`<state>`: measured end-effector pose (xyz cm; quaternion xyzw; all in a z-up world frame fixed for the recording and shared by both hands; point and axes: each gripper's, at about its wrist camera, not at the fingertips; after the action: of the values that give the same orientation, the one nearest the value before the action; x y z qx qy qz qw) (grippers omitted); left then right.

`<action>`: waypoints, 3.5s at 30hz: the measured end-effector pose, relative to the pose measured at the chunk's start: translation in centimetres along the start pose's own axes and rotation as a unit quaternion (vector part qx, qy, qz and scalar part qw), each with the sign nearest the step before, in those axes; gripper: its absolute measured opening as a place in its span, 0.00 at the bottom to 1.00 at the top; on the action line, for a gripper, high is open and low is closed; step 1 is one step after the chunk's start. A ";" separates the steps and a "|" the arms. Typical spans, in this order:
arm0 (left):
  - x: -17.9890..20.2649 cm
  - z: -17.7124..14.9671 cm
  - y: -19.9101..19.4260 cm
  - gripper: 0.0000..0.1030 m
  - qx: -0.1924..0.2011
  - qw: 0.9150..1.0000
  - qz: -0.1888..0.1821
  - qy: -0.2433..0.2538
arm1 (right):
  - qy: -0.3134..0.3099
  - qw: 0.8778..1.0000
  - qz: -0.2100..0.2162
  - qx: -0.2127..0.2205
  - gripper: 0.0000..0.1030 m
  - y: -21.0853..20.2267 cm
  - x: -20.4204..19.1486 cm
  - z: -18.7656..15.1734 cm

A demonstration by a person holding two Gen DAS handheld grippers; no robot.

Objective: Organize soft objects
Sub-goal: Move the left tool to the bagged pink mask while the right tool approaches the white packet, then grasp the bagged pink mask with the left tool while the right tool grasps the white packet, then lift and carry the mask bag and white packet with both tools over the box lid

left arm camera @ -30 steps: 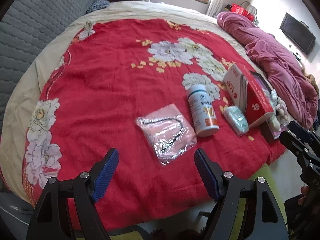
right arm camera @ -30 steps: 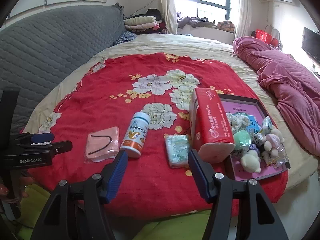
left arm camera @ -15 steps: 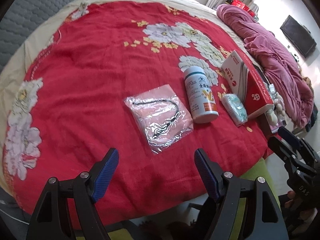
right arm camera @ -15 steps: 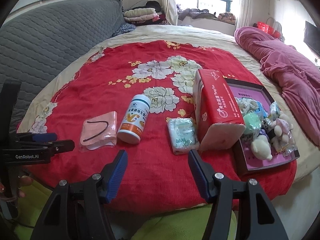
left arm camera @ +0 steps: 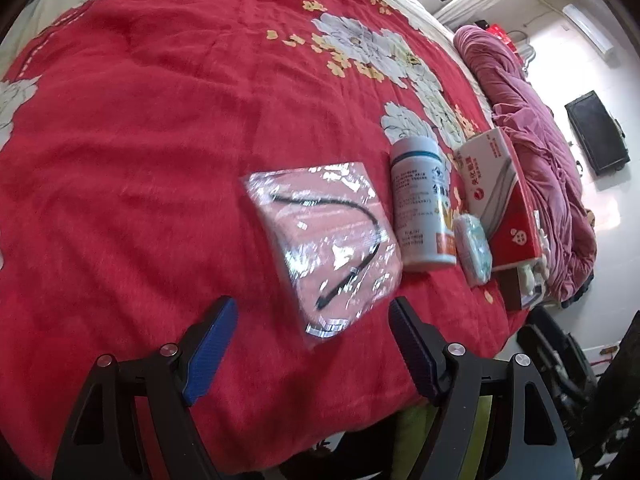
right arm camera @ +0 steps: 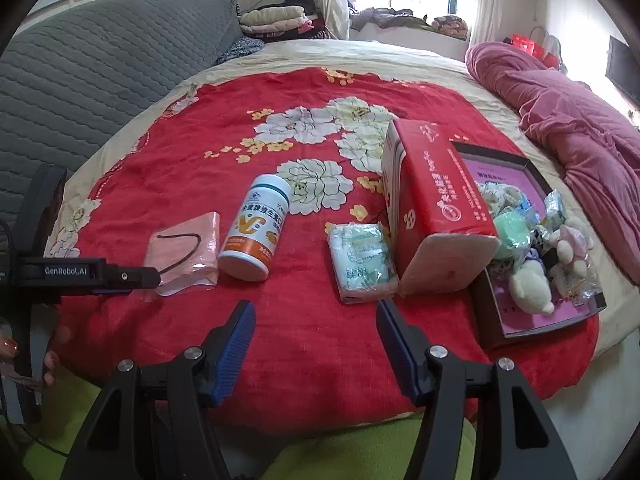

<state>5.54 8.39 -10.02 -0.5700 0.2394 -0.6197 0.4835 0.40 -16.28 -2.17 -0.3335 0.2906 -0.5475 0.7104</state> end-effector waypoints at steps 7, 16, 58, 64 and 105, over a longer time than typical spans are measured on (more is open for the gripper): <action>0.7 1.1 1.0 0.76 0.005 1.000 0.006 0.002 | -0.027 0.999 -0.037 -0.014 0.60 2.8 -0.4 0.5; 1.3 1.9 1.8 0.77 0.006 1.000 0.014 0.004 | -0.055 0.994 -0.088 -0.039 0.60 7.5 -0.6 2.2; 2.7 2.2 1.6 0.11 0.054 0.996 0.064 0.042 | 0.028 0.997 -0.064 -0.028 0.26 8.3 1.5 3.3; 3.8 1.7 -0.1 0.08 0.064 0.996 0.042 0.054 | 0.017 0.998 -0.058 -0.017 0.26 7.2 0.7 3.4; 8.4 1.3 -0.7 0.05 0.067 0.991 0.054 0.104 | 0.032 0.999 0.001 0.020 0.26 2.8 1.2 5.1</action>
<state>7.54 1.69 -5.08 -0.4550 0.2768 -0.6635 0.5254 6.29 -16.18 -1.30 -0.3013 0.3023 -0.5628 0.7079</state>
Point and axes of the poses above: each gripper's, at about its wrist camera, not at the fingertips, and y roughly the way its jaws point, x to its right, z to its top, and after that the axes turned 1 degree about z, right-handed
